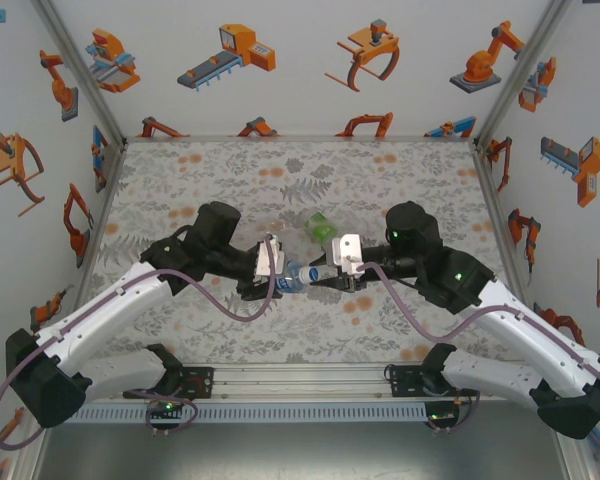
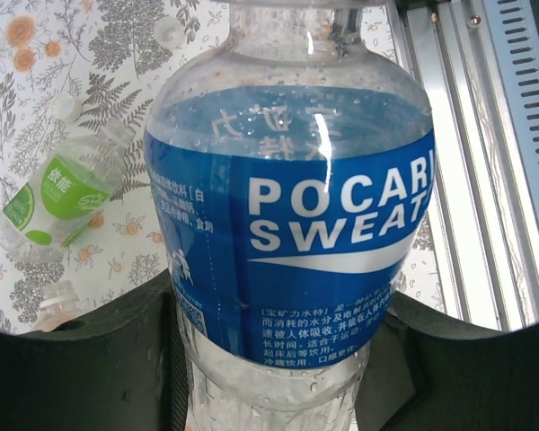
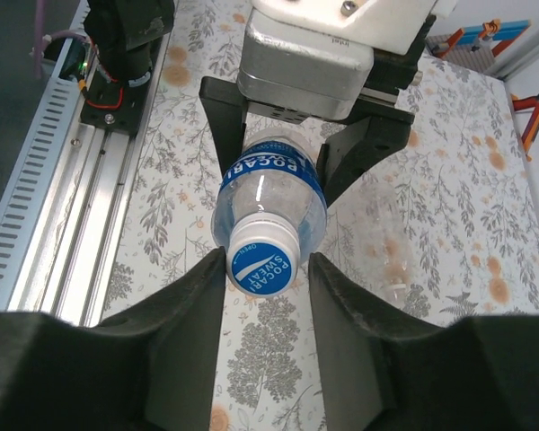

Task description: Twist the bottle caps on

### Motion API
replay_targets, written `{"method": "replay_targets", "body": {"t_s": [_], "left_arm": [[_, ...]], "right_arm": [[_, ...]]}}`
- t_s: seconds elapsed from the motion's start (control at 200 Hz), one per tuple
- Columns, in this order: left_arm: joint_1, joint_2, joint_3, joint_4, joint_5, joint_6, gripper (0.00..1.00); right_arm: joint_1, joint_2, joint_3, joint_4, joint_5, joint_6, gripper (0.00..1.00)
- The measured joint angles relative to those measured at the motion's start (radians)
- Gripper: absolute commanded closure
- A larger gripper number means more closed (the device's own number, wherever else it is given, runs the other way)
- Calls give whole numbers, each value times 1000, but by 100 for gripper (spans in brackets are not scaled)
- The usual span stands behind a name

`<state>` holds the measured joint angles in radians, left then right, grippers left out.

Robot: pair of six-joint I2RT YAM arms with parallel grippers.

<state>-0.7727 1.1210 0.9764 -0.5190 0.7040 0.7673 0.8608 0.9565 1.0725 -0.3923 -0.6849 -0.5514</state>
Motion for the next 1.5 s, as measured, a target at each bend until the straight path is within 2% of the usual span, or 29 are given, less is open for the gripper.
{"method": "replay_targets", "body": {"t_s": [0.17,0.26,0.426,0.466,0.631,0.816,0.896,0.986,1.011,1.071,1.202,1.337,1.502], "left_arm": [[0,1,4,-11,4,-1,100],[0,3,5,-17,4,-2,100],[1,7,5,-24,-7,-18,100],[1,7,5,-20,-23,-28,100],[2,6,-2,55,-146,-82,100],[2,5,-36,150,-269,-120,100],[3,6,-37,160,-304,-130,100],[3,8,-37,168,-328,-137,100],[3,8,-37,170,-332,-139,100],[3,9,-37,174,-335,-141,100],[3,9,-35,193,-322,-140,100],[-6,9,-23,184,-267,-129,100],[-12,9,-1,135,-187,-114,100]], "right_arm": [[0,0,0,0,-4,1,64],[0,0,-7,9,-6,14,68],[0,-8,-45,81,32,164,95],[0,-8,-56,113,62,243,100],[-2,10,-75,193,295,732,100],[-6,67,-48,135,550,1346,100],[-6,97,-24,103,603,1506,100],[-6,118,-5,84,636,1595,100],[-6,121,-2,82,640,1602,99],[-6,122,3,79,649,1600,81],[-6,114,21,77,636,1469,59],[-6,80,48,85,563,1182,52],[-6,22,85,81,391,748,47]]}}
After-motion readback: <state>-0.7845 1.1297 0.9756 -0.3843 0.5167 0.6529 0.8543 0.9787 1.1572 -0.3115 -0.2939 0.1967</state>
